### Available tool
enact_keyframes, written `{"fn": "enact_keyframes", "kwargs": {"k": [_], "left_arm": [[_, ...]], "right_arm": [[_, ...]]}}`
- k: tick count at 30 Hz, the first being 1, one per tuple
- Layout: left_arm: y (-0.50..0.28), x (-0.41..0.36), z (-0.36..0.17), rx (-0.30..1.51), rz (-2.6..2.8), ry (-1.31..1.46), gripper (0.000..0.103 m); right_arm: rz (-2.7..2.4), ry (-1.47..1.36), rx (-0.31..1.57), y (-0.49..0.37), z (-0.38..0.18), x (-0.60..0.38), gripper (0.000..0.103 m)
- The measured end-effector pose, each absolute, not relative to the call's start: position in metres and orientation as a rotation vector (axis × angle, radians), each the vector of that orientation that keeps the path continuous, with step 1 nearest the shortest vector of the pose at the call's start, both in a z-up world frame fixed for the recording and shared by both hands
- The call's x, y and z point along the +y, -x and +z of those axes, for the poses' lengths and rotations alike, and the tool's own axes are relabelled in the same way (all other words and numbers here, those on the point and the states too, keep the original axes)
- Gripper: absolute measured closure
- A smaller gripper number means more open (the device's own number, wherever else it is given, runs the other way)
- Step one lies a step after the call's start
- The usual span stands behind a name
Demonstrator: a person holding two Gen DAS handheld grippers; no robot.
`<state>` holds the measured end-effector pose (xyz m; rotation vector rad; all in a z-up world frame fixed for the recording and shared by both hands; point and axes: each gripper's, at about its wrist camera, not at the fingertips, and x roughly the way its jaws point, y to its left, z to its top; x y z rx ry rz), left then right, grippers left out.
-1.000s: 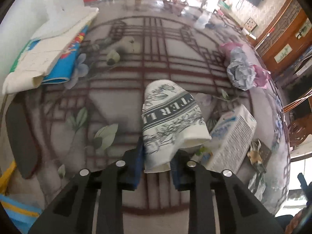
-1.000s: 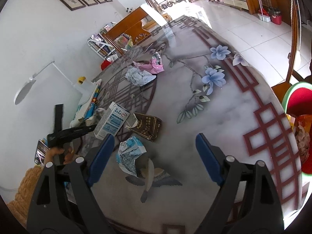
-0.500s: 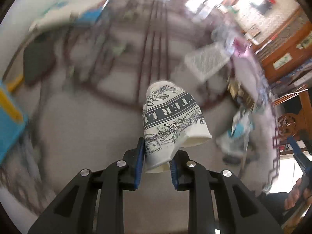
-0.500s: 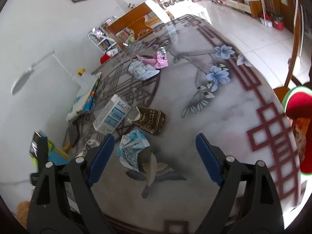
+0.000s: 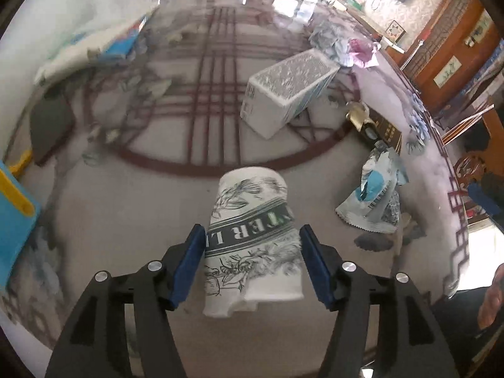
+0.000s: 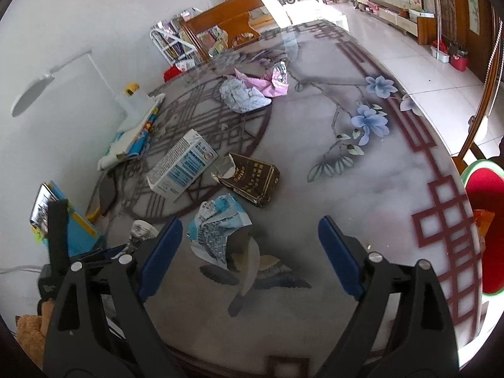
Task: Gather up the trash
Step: 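Lift the paper cup with the left gripper while the right grasps the blue-white wrapper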
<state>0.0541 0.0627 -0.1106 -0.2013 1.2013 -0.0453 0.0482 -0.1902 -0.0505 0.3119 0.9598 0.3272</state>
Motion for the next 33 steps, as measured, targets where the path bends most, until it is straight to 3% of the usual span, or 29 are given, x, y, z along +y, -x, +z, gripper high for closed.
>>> {"fn": "enact_keyframes", "kwargs": {"k": [4, 6, 15, 27, 32, 33], "left_arm": [[-0.053, 0.063, -0.109, 1.179, -0.055, 0.201, 0.046], [-0.053, 0.061, -0.110, 1.173, -0.075, 0.196, 0.055], [-0.047, 0.069, -0.083, 1.034, -0.109, 0.233, 0.055], [-0.042, 0.066, -0.058, 0.913, -0.067, 0.155, 0.055], [-0.038, 0.065, -0.056, 0.901, -0.062, 0.140, 0.055], [-0.038, 0.065, -0.055, 0.899, -0.060, 0.137, 0.055]], "right_arm": [[0.325, -0.256, 0.987, -0.063, -0.051, -0.179, 0.016], [0.333, -0.236, 1.012, -0.071, -0.054, -0.170, 0.016], [0.357, -0.291, 1.152, -0.093, -0.088, -0.124, 0.016], [0.337, -0.242, 1.176, -0.096, -0.106, -0.105, 0.017], [0.356, -0.235, 1.173, -0.095, -0.108, -0.103, 0.035], [0.366, -0.238, 1.173, -0.095, -0.108, -0.103, 0.044]]}}
